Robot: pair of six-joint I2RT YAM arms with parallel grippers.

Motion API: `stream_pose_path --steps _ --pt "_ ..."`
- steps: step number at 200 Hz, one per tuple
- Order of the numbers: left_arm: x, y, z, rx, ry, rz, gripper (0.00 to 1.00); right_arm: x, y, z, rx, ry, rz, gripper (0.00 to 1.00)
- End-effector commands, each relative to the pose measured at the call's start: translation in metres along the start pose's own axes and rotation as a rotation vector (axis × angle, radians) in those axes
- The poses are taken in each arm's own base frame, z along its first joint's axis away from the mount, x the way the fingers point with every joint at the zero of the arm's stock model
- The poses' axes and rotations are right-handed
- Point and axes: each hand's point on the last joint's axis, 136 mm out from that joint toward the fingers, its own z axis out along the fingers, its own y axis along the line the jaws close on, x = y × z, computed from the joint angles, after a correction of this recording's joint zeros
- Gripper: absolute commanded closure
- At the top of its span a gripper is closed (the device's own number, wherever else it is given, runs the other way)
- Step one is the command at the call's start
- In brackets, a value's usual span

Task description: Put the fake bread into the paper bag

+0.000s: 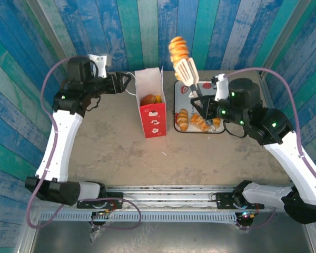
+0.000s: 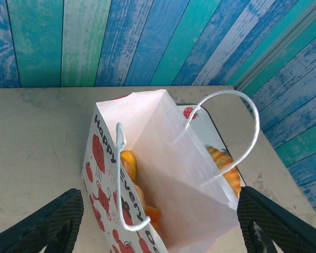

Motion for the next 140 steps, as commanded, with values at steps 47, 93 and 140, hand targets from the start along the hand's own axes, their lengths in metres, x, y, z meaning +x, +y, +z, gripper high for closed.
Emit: stream_pose_path --steps 47,93,140 --pt "0.009 0.029 0.047 -0.055 0.156 0.047 0.37 -0.013 0.058 0.006 -0.129 -0.058 -0.019 0.84" --pt "0.009 0.038 0.069 -0.051 0.188 0.063 0.59 0.003 0.068 0.025 -0.13 -0.005 -0.021 0.84" --pt "0.007 0.043 0.077 -0.06 0.194 0.068 0.85 0.02 0.064 0.052 -0.087 0.046 -0.016 0.84"
